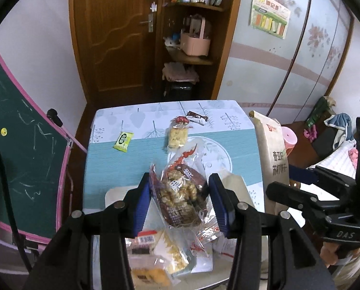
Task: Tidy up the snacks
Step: 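Carry both bags to the white tray and open both tools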
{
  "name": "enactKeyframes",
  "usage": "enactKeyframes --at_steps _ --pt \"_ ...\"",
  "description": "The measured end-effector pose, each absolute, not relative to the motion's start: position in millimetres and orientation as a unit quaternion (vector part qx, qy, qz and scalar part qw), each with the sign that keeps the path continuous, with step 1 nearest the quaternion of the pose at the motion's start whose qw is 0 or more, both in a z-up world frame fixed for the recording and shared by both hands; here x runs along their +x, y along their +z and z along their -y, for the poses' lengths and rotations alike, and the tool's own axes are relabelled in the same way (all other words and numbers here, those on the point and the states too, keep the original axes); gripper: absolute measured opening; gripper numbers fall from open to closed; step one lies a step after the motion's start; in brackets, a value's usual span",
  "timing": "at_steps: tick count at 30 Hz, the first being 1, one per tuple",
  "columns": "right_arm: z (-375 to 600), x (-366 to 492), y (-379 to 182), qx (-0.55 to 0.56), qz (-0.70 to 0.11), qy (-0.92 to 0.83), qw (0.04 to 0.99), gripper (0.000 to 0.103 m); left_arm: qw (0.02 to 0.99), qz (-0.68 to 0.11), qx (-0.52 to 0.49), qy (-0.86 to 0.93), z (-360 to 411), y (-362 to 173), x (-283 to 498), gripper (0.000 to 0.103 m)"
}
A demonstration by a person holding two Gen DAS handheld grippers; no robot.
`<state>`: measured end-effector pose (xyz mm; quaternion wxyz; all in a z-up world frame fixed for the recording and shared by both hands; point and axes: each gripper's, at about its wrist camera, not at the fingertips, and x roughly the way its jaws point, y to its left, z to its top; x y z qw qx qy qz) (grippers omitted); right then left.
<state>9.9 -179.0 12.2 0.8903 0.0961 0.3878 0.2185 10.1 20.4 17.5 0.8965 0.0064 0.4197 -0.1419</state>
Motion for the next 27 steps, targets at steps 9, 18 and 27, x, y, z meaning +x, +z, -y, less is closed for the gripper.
enactKeyframes --at_steps 9,18,27 --pt "159 -35 -24 0.053 -0.408 0.198 0.890 0.057 0.893 -0.434 0.027 -0.121 -27 -49 -26 0.046" --pt "152 -38 -62 0.046 -0.455 0.187 0.869 0.058 0.888 -0.447 0.060 -0.094 -8 -83 -22 0.046" --pt "150 -32 -76 0.028 -0.478 0.149 0.865 0.068 0.901 -0.427 0.048 -0.057 -8 -82 -18 0.098"
